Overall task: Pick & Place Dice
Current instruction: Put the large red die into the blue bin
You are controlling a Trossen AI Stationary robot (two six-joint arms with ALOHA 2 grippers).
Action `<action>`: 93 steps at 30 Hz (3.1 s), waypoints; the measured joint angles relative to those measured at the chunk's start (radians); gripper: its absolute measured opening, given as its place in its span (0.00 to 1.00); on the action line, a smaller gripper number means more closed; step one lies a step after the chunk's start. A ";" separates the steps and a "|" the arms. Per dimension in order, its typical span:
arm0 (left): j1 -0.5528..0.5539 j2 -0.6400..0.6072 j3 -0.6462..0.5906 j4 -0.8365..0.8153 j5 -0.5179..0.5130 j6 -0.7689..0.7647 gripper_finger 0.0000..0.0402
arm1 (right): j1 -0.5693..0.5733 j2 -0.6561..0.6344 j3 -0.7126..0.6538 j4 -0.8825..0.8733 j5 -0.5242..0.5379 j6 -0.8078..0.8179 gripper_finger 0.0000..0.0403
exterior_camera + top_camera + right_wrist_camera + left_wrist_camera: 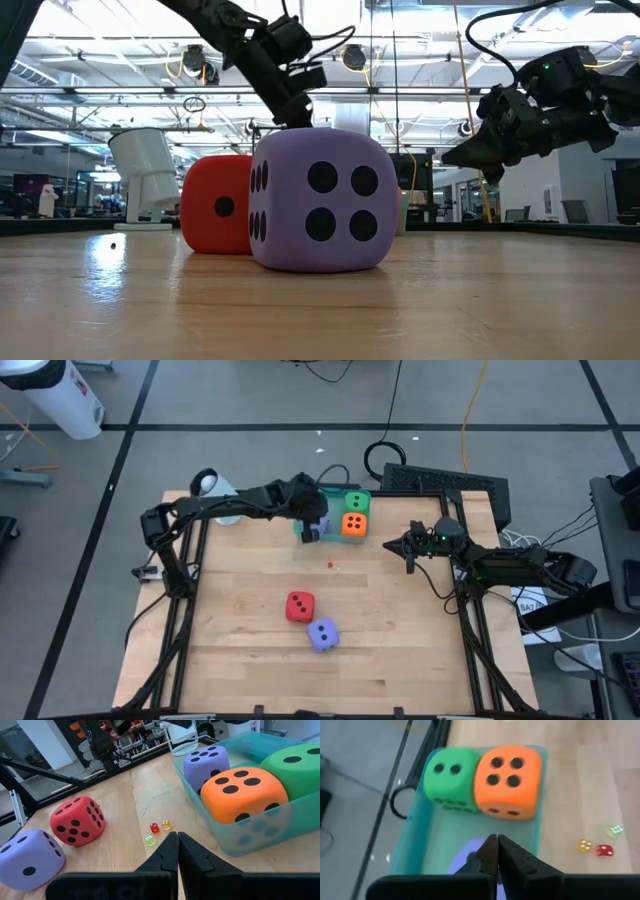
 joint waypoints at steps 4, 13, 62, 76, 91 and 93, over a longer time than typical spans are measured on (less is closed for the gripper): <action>0.038 -0.026 -0.001 -0.045 0.009 -0.062 0.01 | 0.000 0.000 0.000 0.006 -0.002 -0.001 0.00; 0.074 -0.340 -0.277 0.123 0.064 -0.227 0.00 | 0.000 0.000 0.000 0.004 -0.005 -0.012 0.00; 0.449 -0.952 -1.111 1.072 0.604 -0.509 0.00 | 0.393 0.010 0.269 -0.174 0.443 -0.077 0.00; 0.419 -0.963 -1.111 1.027 0.600 -0.529 0.01 | 0.633 0.329 0.745 -0.665 0.696 -0.098 0.24; 0.418 -0.963 -1.111 0.942 0.593 -0.547 0.02 | 0.661 0.787 1.262 -0.941 0.481 0.040 0.77; 0.418 -0.963 -1.111 0.920 0.590 -0.547 0.01 | 0.672 0.838 1.341 -1.024 0.492 -0.008 0.80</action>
